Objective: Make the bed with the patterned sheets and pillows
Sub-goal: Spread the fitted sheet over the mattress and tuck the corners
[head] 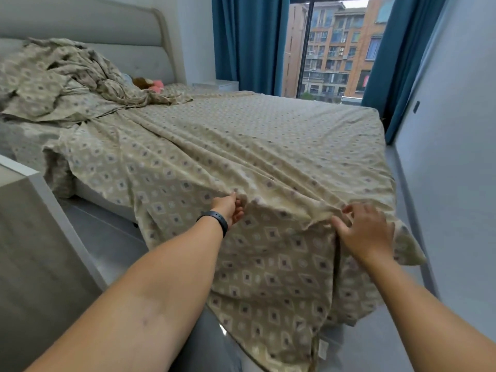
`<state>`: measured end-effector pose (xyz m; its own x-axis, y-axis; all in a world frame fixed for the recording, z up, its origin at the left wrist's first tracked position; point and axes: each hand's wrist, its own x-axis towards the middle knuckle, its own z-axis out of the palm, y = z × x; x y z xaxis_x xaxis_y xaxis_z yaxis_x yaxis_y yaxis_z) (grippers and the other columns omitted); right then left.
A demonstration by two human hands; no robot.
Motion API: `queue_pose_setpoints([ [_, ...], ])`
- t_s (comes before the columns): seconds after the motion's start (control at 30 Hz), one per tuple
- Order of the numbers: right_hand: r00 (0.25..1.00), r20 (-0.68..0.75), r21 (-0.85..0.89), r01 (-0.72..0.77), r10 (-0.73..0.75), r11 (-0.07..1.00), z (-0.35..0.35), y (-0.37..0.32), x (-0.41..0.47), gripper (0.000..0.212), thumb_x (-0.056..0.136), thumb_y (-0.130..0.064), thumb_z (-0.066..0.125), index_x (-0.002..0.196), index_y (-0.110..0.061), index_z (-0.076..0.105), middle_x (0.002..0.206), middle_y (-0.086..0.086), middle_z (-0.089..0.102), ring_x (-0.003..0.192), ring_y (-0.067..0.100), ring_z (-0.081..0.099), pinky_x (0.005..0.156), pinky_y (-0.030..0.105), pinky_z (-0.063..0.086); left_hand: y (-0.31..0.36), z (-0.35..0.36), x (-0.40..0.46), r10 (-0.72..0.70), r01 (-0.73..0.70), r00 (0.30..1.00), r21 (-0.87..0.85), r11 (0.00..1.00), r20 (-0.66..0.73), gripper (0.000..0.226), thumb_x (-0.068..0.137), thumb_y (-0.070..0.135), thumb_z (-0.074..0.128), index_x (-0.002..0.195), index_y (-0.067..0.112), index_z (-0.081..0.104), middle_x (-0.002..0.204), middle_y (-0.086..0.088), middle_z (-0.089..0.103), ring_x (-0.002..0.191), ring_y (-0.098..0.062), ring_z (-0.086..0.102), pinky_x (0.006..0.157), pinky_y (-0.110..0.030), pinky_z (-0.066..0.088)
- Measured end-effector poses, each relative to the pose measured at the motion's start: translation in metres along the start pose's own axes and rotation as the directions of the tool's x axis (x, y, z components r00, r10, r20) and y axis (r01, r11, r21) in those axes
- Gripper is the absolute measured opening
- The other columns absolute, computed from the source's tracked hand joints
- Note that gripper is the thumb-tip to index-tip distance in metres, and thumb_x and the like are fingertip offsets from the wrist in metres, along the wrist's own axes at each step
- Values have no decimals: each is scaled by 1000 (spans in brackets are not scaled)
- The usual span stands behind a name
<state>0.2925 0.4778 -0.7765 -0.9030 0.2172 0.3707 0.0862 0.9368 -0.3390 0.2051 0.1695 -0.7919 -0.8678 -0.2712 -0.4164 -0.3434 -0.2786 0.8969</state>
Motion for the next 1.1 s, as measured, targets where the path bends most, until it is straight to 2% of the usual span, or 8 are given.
queue_pose_setpoints([
  [0.1, 978, 207, -181, 0, 38, 983, -3, 7, -12, 49, 84, -61, 63, 120, -30, 50, 128, 0, 49, 122, 29, 44, 101, 51, 36, -1, -6, 3, -16, 16, 1000, 6, 1000, 12, 32, 106, 29, 49, 84, 9, 60, 73, -2, 57, 55, -14, 51, 41, -22, 50],
  [0.4, 998, -17, -174, 48, -52, 983, -17, 36, -19, 21, 85, -2, 51, 78, -22, 51, 88, 0, 60, 76, 22, 48, 65, 35, 37, -6, -8, -7, 72, -62, 997, 341, 938, -15, 28, 103, 33, 42, 103, 8, 55, 79, -9, 51, 57, -23, 48, 42, -24, 41],
  [0.6, 998, -46, -131, -49, 43, 990, -40, 47, -14, 17, 93, -14, 54, 78, -22, 55, 84, 1, 61, 77, 27, 59, 73, 37, 42, 3, 10, -29, 184, -174, 983, 303, 937, -5, 26, 100, 24, 39, 81, 10, 48, 65, -5, 44, 53, -19, 40, 47, -26, 35],
  [0.77, 976, -74, 68, -198, 203, 978, -32, 44, -17, 10, 100, -32, 44, 99, -25, 51, 112, 6, 60, 93, 33, 59, 83, 43, 47, 5, 5, -35, 176, -173, 984, 347, 922, 25, 29, 102, 28, 40, 81, 10, 50, 68, -7, 47, 56, -22, 46, 52, -30, 41],
  [0.87, 761, 251, 398, -645, 599, 653, -22, 33, -18, 57, 99, -47, 54, 142, -14, 36, 147, 17, 40, 120, 35, 49, 92, 42, 43, -3, -5, -25, 145, -149, 988, 465, 873, 46, 28, 100, 28, 41, 86, 7, 52, 67, -11, 51, 53, -25, 49, 55, -31, 44],
  [0.97, 539, 618, 461, -838, 572, 291, -2, 44, -18, 119, 85, -55, 73, 159, -14, -11, 156, 23, 33, 130, 42, 50, 104, 53, 48, -9, -9, -15, 136, -148, 989, 530, 835, 62, 27, 99, 26, 40, 87, 5, 54, 62, -12, 51, 49, -26, 47, 50, -29, 43],
  [1.03, 544, 627, 396, -839, 558, 372, 11, 59, -16, 125, 72, -42, 86, 159, -14, 0, 145, 22, 47, 123, 41, 56, 100, 56, 51, -13, -8, -10, 122, -143, 990, 527, 838, 74, 27, 101, 27, 39, 89, 6, 51, 62, -12, 49, 47, -25, 46, 47, -28, 43],
  [1.1, 648, 458, 254, -751, 608, 609, 4, 63, -22, 81, 81, -25, 78, 144, -4, 33, 129, 21, 55, 116, 39, 59, 96, 52, 54, -14, -8, -8, 111, -134, 991, 513, 848, 75, 26, 102, 28, 38, 91, 7, 48, 63, -11, 46, 45, -24, 43, 44, -27, 40],
])
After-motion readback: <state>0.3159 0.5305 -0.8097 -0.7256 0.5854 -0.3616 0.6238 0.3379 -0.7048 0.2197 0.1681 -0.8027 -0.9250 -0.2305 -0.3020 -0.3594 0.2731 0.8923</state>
